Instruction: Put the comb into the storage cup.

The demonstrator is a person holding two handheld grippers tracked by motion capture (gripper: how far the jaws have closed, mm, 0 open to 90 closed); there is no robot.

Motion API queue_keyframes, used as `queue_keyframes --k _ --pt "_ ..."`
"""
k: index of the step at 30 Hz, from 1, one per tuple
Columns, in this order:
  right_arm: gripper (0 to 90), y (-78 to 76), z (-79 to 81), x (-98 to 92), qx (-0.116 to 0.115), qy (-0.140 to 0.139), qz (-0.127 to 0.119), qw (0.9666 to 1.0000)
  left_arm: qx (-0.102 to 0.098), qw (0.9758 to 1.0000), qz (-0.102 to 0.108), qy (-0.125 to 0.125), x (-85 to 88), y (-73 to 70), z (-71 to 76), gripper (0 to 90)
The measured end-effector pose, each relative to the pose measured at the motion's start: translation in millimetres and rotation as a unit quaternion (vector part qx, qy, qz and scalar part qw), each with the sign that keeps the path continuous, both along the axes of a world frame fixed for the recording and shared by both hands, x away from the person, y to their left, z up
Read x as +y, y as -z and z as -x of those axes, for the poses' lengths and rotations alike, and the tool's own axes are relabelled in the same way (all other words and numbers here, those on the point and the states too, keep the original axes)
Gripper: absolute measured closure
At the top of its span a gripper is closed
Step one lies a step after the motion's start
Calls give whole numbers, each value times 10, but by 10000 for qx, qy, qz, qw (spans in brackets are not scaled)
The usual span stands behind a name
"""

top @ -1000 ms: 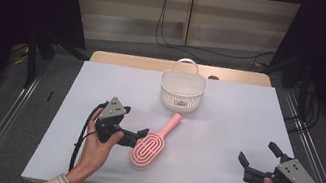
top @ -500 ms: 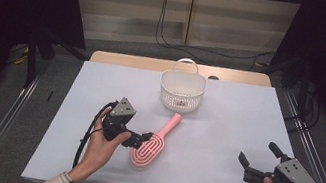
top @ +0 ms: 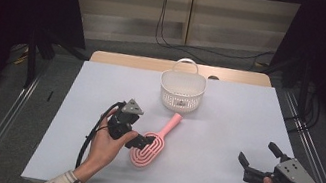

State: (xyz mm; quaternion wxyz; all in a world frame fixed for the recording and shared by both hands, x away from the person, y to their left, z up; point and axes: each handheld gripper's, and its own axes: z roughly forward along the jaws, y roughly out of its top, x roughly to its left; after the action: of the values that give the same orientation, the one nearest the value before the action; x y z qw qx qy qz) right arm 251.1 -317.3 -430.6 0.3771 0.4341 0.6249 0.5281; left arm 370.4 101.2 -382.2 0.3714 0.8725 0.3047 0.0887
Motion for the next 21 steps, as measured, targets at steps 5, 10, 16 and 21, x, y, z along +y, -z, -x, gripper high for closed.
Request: queue_keyframes --k 5,10,16,21 --pt "0 4 -1 7 18 -35 -12 10000 138 9999 6 66 -45 -31 -28 48" --pt "0 8 -5 10 20 -35 -28 10000 193 9991 -384 69 -131 -62 -66 51" --pt "0 8 -1 12 43 -67 -21 10000 417 9978 -509 84 -203 -66 -108 59" --pt "0 11 -4 11 56 -64 -15 10000 528 9969 -567 136 -195 -39 -122 63"
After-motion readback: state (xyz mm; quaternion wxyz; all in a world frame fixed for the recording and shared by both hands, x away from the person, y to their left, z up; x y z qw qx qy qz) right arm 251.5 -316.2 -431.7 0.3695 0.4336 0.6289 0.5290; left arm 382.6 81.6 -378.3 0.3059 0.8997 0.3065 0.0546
